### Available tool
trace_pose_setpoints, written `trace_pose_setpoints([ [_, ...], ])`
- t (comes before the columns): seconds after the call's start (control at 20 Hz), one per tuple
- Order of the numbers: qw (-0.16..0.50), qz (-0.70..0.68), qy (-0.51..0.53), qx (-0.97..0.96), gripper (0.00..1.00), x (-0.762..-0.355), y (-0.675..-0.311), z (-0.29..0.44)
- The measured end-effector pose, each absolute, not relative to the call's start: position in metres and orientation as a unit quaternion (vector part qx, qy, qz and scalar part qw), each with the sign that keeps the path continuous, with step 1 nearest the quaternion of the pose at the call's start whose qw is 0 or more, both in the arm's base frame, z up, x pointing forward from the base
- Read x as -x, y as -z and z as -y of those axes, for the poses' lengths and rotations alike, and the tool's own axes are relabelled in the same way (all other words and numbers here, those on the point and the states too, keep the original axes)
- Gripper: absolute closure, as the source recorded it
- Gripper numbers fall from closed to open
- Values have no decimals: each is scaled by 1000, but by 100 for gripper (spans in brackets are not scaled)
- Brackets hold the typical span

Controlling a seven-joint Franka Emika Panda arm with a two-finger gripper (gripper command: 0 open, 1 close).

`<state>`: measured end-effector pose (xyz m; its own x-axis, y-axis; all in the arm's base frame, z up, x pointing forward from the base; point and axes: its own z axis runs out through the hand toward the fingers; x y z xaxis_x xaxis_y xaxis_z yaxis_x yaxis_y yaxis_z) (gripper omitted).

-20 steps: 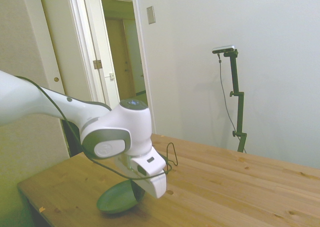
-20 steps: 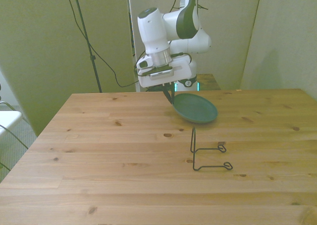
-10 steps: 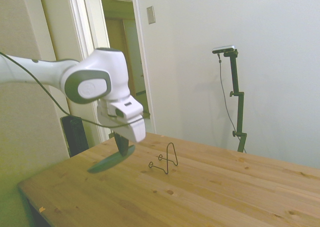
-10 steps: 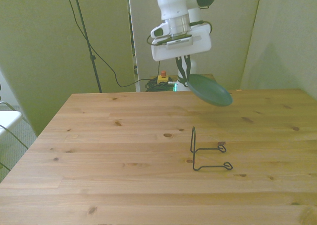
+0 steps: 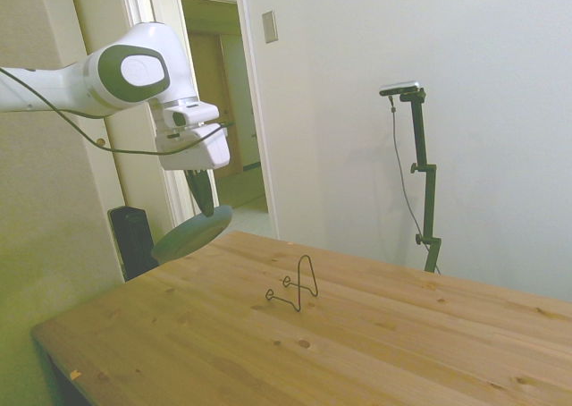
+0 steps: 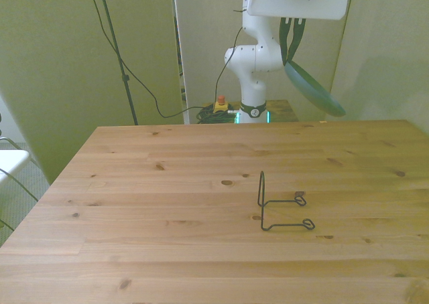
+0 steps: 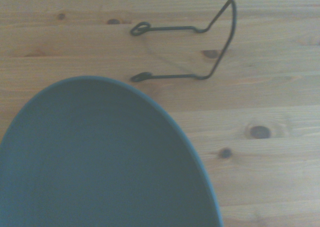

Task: Load the plate

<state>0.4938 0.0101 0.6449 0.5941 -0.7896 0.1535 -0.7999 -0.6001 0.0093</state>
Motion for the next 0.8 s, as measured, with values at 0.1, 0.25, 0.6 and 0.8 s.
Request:
trace_pose_setpoints([
  [0.1,74,457,-76,-883,100,-516,-647,-8],
  [0.25,125,464,-85,-873,100,-548,-645,1],
  [0.6,197,446,-130,-863,100,-604,-627,0],
  [0.8,234,424,-144,-863,100,-629,-597,-21],
])
